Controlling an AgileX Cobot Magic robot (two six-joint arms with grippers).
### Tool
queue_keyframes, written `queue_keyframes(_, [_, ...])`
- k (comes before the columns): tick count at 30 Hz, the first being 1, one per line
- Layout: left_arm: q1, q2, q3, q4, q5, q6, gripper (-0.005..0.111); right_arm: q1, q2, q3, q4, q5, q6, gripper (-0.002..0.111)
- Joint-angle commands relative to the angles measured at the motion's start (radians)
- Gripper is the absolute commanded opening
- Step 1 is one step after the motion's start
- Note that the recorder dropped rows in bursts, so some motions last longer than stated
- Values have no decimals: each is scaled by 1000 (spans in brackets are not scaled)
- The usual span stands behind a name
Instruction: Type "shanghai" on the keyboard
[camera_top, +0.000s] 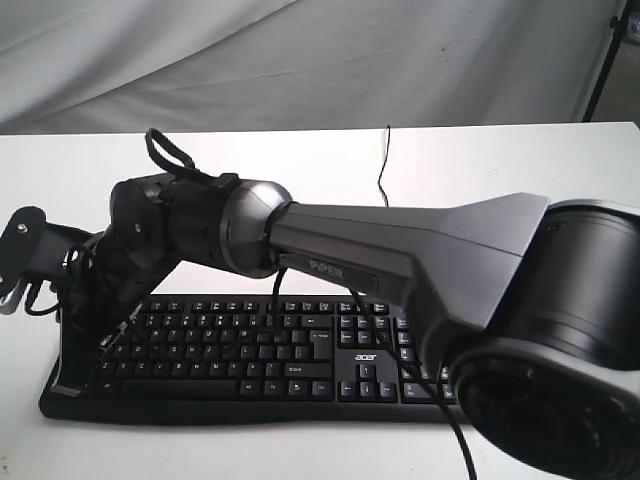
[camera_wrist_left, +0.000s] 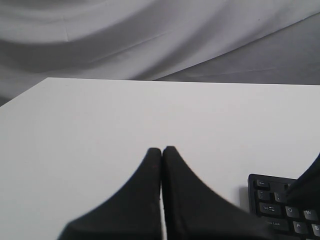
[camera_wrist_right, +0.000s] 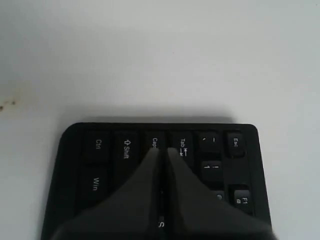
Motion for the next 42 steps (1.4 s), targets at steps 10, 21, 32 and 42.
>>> queue_keyframes(10, [2, -5, 5, -1, -11, 0, 1, -1, 19, -6, -22, -3, 8, 0])
queue_keyframes(21, [2, -5, 5, -1, -11, 0, 1, -1, 19, -6, -38, 1, 12, 0])
queue_keyframes(32, [2, -5, 5, -1, -11, 0, 1, -1, 41, -6, -37, -2, 12, 0])
queue_keyframes(42, [2, -5, 5, -1, -11, 0, 1, -1, 41, -6, -39, -2, 10, 0])
